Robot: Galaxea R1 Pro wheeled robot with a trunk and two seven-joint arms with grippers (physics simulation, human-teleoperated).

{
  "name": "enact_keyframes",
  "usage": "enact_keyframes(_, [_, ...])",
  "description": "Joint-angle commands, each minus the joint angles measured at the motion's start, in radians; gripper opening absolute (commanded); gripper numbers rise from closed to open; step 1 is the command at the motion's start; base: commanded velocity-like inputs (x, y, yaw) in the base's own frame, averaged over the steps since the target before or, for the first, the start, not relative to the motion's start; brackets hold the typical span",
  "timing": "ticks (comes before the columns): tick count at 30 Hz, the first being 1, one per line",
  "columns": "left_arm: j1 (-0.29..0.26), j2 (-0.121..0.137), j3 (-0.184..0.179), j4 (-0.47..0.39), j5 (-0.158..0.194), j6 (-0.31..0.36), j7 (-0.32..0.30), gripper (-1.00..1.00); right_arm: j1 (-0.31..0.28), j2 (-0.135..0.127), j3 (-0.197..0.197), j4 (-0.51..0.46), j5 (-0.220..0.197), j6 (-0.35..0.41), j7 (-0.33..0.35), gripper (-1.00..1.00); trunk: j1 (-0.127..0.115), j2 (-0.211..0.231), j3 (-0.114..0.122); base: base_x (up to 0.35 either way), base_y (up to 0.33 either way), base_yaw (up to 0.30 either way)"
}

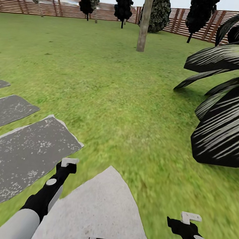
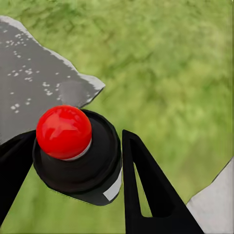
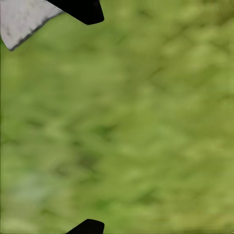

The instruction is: In the garden, pick up the pesticide atomizer on the floor and spray pesticide onto both trees until each tree trunk is fully covered.

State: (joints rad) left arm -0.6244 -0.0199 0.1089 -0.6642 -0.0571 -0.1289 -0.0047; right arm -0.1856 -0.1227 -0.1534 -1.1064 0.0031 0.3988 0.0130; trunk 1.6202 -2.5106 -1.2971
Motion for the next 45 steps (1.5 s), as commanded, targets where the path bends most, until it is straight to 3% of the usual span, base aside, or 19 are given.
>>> enact_keyframes(1, [0.000,0.000,0.000,0.000,0.000,0.000,0.000,-1.00,0.000,0.000,0.000,0.000,0.000,0.000,0.000,1.00,0.000,0.000,0.004,0.000,0.000,0.000])
enact_keyframes(12, [0.000,0.000,0.000,0.000,0.001,0.000,0.000,-1.00,0.000,0.000,0.000,0.000,-0.003,-0.001,0.001,1.00,-0.005,0.003,0.047,0.000,0.000,0.000])
enact_keyframes(45, [0.000,-0.002,0.000,0.000,0.001,0.000,0.000,-1.00,0.000,0.000,0.000,0.000,-0.003,-0.001,0.001,1.00,-0.005,0.003,0.097,0.000,0.000,0.000])
